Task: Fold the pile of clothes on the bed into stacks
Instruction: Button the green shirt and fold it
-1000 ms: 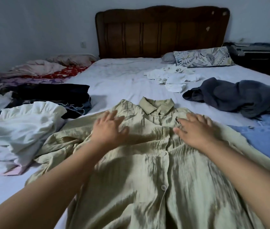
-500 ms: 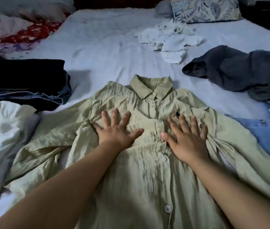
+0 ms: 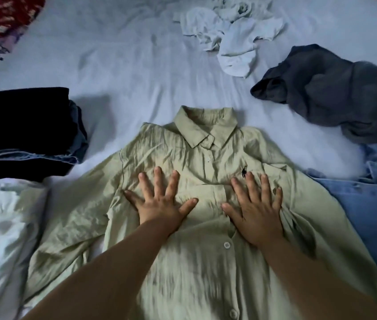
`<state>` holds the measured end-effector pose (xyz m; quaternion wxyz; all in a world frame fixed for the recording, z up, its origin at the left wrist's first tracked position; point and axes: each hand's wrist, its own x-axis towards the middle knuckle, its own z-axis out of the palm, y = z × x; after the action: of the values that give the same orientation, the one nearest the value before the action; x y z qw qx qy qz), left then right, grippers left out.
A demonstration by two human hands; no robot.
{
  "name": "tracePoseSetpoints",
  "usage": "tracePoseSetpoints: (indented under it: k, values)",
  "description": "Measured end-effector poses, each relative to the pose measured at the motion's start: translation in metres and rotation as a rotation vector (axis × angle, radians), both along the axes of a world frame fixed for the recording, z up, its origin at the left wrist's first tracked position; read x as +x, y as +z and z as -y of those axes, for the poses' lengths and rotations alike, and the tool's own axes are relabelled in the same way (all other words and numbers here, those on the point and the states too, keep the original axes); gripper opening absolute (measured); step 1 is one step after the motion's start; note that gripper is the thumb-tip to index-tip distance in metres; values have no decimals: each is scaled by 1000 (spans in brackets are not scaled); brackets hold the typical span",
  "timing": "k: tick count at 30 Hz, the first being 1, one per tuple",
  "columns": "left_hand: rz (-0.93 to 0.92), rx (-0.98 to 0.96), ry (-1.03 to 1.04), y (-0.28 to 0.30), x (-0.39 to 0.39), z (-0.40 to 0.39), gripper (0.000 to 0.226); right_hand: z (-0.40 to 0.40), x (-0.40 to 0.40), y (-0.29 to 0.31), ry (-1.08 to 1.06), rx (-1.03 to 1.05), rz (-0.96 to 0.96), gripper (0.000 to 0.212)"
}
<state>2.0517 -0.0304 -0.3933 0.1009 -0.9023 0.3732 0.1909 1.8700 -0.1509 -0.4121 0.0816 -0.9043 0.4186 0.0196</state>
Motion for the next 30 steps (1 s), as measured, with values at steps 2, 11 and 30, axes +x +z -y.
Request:
tracePoseSetpoints:
  k: [2,11,30]
  values:
    - [-2,7,3,0,0,0,84,-1,1,0,-1,-17,16,72]
    - [47,-322,78,31,18,19,95,40,21,47,-115,-196,340,44]
    - [-99,49,-66,65,170,98,28,191,85,54,308,75,42,37]
